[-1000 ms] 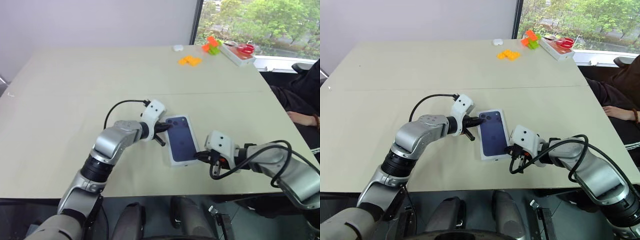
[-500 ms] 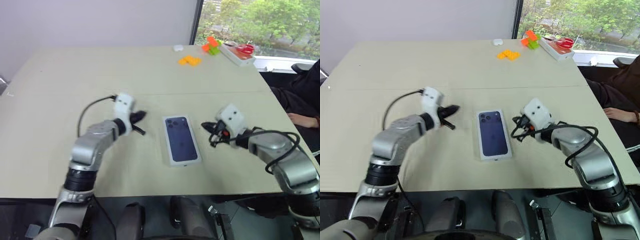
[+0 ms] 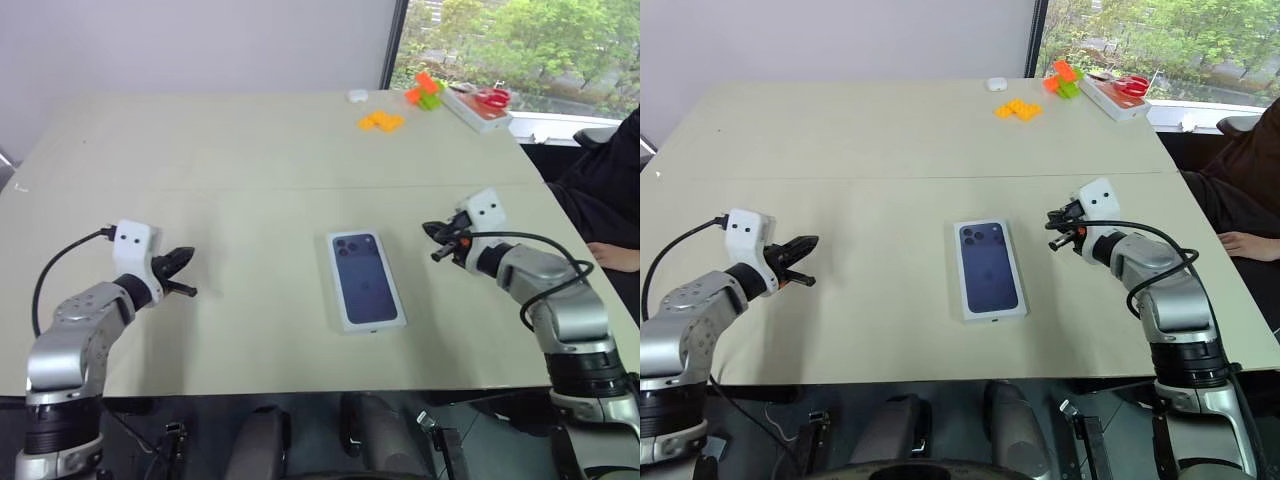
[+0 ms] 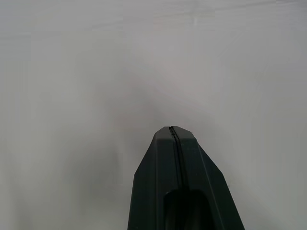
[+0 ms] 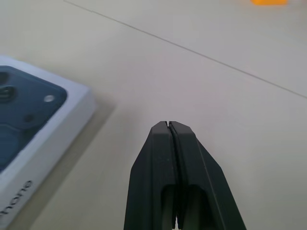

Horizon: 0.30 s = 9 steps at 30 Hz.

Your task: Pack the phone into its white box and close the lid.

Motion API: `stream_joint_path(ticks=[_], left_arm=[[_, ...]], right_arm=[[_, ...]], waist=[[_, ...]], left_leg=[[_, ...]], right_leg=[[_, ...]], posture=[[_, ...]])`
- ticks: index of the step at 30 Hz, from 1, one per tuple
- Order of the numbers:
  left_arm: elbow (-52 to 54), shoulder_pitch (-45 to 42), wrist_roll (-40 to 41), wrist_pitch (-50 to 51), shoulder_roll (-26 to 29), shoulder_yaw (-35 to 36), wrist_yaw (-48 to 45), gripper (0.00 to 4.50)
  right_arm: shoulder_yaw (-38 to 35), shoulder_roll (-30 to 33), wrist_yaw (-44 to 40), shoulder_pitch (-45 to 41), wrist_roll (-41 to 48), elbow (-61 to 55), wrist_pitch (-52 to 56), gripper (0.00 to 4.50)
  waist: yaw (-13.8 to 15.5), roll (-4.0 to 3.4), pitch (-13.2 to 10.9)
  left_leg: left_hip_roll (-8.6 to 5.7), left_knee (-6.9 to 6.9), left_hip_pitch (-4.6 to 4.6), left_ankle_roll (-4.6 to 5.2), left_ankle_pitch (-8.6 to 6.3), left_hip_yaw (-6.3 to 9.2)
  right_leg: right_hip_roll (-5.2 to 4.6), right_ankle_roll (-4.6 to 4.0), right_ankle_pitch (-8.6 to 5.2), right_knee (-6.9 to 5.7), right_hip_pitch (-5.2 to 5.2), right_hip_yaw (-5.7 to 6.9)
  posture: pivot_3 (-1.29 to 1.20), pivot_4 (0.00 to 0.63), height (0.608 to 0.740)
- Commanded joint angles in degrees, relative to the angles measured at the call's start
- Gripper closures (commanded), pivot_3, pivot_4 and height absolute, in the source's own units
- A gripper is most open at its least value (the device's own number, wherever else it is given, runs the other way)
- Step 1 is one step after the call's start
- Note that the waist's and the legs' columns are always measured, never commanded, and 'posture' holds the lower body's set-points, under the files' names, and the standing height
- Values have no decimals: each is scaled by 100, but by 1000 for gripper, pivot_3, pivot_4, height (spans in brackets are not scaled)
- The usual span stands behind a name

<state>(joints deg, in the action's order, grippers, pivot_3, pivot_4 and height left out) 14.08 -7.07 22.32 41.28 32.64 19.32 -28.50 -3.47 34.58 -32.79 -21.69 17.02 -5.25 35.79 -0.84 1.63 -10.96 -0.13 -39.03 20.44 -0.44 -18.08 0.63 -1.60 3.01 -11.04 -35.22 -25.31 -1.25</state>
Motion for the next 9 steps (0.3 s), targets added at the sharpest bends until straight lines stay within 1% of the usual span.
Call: stream_joint_path(ticks=[1,4,9], left_arm=[[413,171,148,4,72,297,65,4500],[537,364,215,42,125,390,39,4500],[564,439,320,79,143,463,77,4500]], right_arm=[[32,-51,-189,-169,18,10,-231,4455],[103,-144,-224,-183,13,0,-301,4455],[73,-230,-231,-203,19,1,-325,4455]], waist=[[-3,0,0],[-22,0,0],[-13,-1,-1]], left_leg=[[1,0,-1,0,0,0],[2,0,-3,0,0,0],[3,0,-2,0,0,0]], right_leg=[[1,0,0,-1,0,0],[1,1,1,-1,0,-1],[1,2,-3,-1,0,-1]], posture=[[0,150,740],[0,150,740],[0,150,740]])
